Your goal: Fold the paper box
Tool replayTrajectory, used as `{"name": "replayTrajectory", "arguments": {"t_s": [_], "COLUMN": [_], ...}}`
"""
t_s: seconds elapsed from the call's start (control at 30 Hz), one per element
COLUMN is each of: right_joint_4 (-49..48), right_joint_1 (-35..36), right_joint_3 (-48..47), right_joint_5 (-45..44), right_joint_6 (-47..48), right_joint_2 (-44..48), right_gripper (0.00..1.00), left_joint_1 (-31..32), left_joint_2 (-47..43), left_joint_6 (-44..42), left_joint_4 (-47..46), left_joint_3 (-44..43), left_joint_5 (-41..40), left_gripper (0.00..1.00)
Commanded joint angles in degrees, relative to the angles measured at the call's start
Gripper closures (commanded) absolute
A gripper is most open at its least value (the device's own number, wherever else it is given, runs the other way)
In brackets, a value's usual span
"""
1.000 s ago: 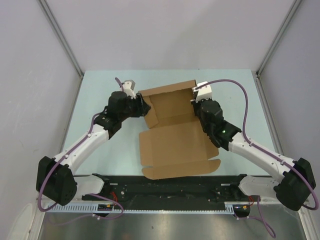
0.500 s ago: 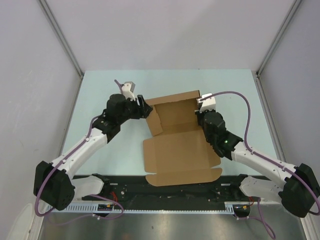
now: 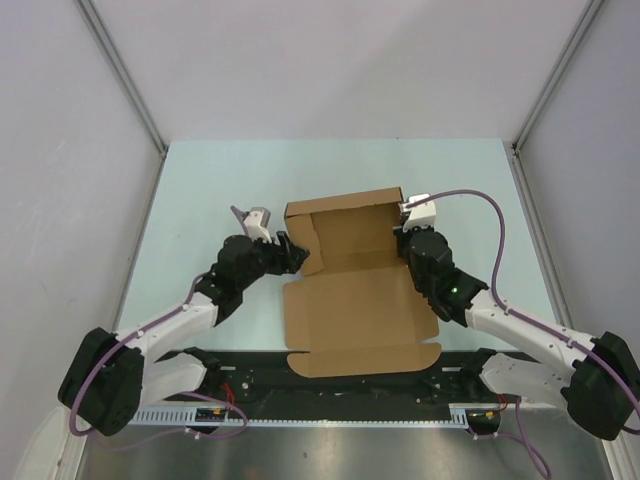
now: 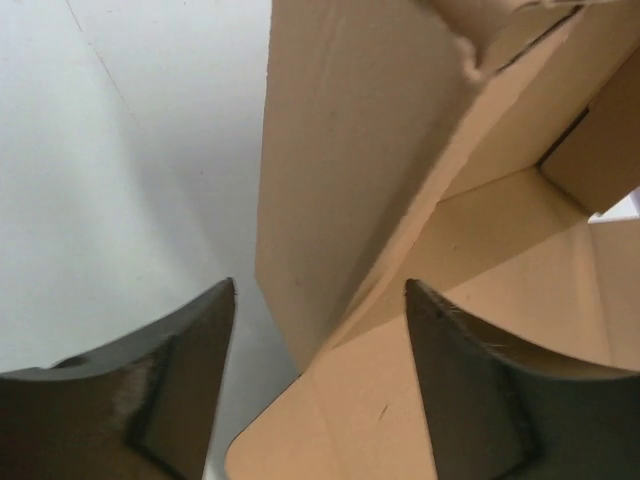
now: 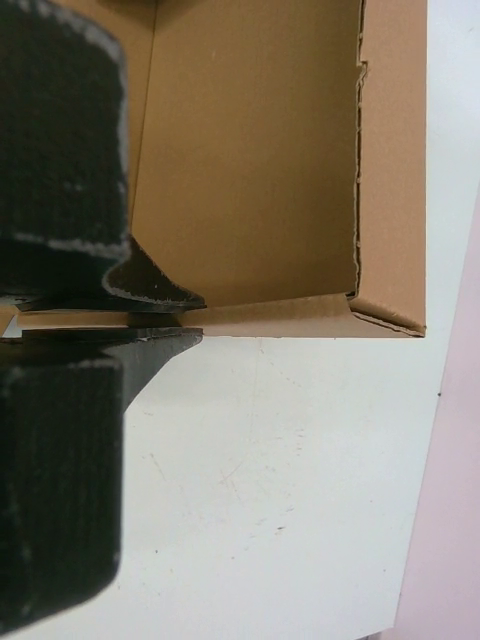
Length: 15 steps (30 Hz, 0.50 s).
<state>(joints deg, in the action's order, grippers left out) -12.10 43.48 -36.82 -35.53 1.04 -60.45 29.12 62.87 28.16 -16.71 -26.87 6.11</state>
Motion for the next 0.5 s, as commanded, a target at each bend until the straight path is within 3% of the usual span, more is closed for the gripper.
{"name": "replayTrajectory", "arguments": {"t_s": [0.0,0.4,0.47], "right_joint_4": [-3.9,-8.72,-9.34], "right_joint_1": [0.81,3.8,4.85], "right_joint_3": [0.43,5.0,5.88], "right_joint_5": [-1.38,-4.28,-5.68], "right_joint_6": [-2.71,-4.11,-4.38], "right_joint_2": [2.35,3.41,2.97], "right_gripper": [1.0,1.0,1.0], "left_joint_1": [1.2,7.26,8.75], "left_joint_2": [1.54,6.82,8.05], "left_joint_6": [3.74,-5.3,-8.28], "left_joint_4": [-18.51,-34.16,-35.75], "left_joint_3": [2.44,4.73,5.16], "left_joint_5": [-5.13,-17.61,-20.42], "left_gripper": [0.33,0.49,0.59]}}
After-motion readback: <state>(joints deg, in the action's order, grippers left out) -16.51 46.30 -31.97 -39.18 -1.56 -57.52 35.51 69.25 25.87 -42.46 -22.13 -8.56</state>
